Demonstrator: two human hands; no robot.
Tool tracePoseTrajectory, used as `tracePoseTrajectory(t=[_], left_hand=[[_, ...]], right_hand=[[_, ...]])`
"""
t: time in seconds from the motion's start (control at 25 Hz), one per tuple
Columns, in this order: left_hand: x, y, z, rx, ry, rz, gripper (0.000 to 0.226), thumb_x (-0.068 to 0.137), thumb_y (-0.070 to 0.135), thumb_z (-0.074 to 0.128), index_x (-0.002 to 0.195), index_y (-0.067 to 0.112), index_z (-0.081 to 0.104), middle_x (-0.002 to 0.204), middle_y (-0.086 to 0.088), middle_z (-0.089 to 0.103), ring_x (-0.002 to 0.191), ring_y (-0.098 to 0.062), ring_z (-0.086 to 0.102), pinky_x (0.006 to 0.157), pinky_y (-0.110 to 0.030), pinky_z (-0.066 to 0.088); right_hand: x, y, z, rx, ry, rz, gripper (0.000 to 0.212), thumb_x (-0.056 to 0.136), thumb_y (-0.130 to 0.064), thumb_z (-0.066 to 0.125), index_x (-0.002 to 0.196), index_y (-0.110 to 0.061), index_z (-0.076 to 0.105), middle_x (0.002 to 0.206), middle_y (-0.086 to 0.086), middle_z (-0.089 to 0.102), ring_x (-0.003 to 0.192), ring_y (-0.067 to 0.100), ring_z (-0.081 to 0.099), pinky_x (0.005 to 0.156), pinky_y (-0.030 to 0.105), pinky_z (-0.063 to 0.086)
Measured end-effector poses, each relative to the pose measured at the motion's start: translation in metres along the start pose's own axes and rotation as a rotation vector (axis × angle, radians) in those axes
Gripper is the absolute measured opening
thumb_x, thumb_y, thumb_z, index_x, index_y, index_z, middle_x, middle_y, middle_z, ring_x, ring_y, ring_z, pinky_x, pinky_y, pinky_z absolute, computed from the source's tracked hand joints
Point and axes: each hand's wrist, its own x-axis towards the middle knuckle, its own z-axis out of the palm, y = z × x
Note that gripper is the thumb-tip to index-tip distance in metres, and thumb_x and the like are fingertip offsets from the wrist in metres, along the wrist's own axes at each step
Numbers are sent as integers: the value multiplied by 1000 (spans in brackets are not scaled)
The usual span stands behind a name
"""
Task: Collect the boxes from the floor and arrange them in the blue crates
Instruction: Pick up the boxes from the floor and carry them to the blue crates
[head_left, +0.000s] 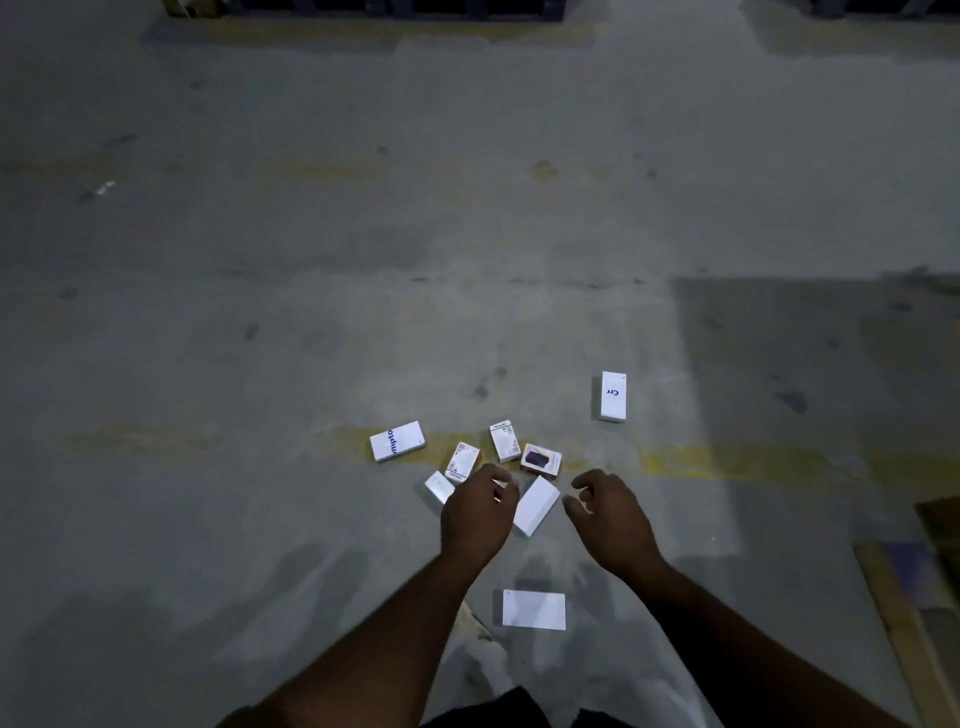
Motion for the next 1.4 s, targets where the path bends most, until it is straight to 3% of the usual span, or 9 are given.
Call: tracePoseTrajectory(t=[0.28, 0.4, 0.6, 0.8, 0.96, 1.12, 1.24, 1.4], left_hand=[[111, 4, 26, -72, -88, -176, 20, 94, 40, 60, 105, 24, 65, 99, 7, 73, 95, -14, 68, 80, -26, 46], [163, -16, 65, -92, -15, -313, 21, 94, 40, 61, 106, 23, 65, 97, 5, 74, 95, -15, 67, 78, -25, 44], [261, -79, 201, -137, 88, -541, 21, 96, 37, 60, 112, 24, 64, 96, 6, 73, 94, -13, 68, 73, -21, 39], [335, -162, 346, -147, -30, -657, 30, 92, 37, 62, 120, 27, 59, 101, 8, 72, 101, -16, 68, 86, -29, 51], [399, -209, 399, -184, -30, -669, 36, 95, 39, 60, 127, 25, 55, 118, 4, 69, 106, -19, 67, 88, -29, 49], [422, -238, 426, -266, -43, -672, 35, 93, 34, 63, 126, 24, 55, 119, 0, 70, 107, -21, 67, 91, -33, 52], [422, -253, 442, -322, -26, -725, 34, 91, 36, 62, 124, 27, 58, 118, 1, 71, 107, -22, 67, 94, -38, 53], [420, -251, 452, -416, -13, -795, 35, 92, 37, 63, 125, 25, 60, 124, 1, 69, 111, -23, 64, 98, -37, 51]], right_hand=[[134, -8, 24, -29, -108, -58, 27, 89, -17, 67, 116, -12, 66, 95, 3, 56, 101, 28, 58, 79, 25, 33], [213, 28, 57, -85, -200, -107, 29, 85, -15, 72, 112, -8, 66, 97, 14, 60, 98, 36, 60, 81, 33, 41], [371, 125, 146, -239, -376, -163, 37, 85, -24, 72, 116, -9, 60, 109, 16, 60, 107, 36, 56, 88, 39, 44], [484, 228, 257, -252, -413, -111, 47, 85, -37, 71, 118, -6, 58, 115, 16, 58, 114, 35, 54, 91, 39, 45], [513, 281, 346, -320, -419, -131, 63, 81, -45, 74, 126, -6, 52, 123, 15, 55, 116, 32, 52, 91, 40, 46], [515, 321, 401, -571, -335, -328, 70, 70, -44, 83, 119, -5, 53, 115, 19, 55, 106, 39, 53, 79, 46, 48], [518, 331, 414, -584, -265, -347, 76, 64, -47, 84, 118, -5, 50, 113, 20, 53, 103, 39, 53, 78, 46, 49], [520, 338, 409, -536, -323, -386, 84, 66, -42, 85, 131, -8, 44, 119, 18, 49, 106, 37, 53, 79, 47, 54]])
